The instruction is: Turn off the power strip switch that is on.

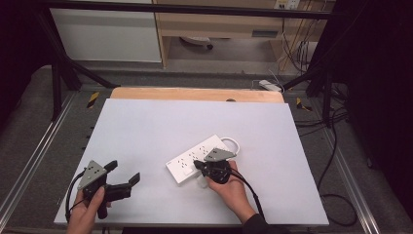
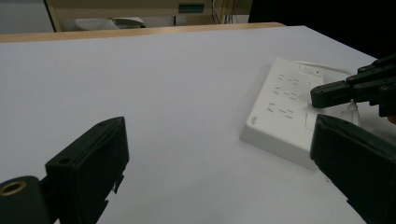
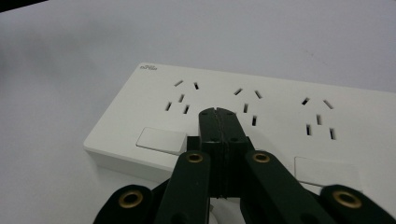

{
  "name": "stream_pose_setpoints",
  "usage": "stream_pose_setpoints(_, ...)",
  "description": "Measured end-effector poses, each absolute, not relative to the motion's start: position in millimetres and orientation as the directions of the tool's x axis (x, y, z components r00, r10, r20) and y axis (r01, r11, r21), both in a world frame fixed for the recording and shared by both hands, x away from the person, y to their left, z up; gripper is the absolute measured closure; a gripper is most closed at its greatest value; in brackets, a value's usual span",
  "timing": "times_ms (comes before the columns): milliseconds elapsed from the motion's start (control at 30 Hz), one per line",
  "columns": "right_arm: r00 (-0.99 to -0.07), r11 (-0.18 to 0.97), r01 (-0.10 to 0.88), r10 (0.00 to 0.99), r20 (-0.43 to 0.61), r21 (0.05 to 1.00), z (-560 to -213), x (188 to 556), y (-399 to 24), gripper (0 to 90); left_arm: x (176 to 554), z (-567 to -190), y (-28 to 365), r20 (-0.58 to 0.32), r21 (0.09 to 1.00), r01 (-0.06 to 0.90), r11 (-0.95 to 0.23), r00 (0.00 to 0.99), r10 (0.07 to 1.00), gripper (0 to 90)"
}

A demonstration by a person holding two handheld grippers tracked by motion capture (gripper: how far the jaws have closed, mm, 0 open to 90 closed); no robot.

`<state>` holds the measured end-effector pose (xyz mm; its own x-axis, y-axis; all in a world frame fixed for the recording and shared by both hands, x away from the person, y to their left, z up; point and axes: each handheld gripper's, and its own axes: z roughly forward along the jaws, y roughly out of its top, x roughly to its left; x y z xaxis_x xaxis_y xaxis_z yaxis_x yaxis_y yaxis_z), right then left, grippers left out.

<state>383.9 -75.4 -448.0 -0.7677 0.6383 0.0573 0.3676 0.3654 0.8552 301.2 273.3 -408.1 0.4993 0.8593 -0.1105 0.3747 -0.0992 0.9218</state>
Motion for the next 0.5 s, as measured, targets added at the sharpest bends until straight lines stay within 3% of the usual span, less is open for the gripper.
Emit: stream_pose_setpoints(500, -0.766, 0.362, 0.364, 0.64, 0.055, 0.858, -448.9, 383.5, -75.4, 90.0, 301.1, -408.1, 273.2, -0.11, 0.922, 0.374, -0.1, 0.5, 0.859, 4.4)
